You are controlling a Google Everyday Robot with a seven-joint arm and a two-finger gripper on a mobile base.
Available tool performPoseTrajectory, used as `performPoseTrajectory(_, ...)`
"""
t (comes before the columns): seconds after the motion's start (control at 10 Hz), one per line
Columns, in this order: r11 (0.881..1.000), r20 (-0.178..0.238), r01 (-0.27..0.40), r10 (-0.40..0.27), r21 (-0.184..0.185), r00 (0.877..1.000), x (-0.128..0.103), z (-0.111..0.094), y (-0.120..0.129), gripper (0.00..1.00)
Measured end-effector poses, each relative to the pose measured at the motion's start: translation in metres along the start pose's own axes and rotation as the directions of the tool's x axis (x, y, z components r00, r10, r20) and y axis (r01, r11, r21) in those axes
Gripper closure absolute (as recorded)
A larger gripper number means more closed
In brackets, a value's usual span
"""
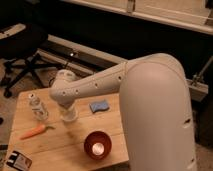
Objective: Place the ceramic cup over the eraser
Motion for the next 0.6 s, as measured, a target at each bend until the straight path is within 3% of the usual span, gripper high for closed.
performPoseTrajectory(0.1, 1.000, 0.008, 0.022, -0.022, -0.007, 1.000, -0.006, -0.006, 0.009, 0.96)
performPoseTrajectory(0.6, 0.983, -0.059, 0.184, -0.183, 0.018, 0.981, -0.025, -0.056, 0.056, 0.96)
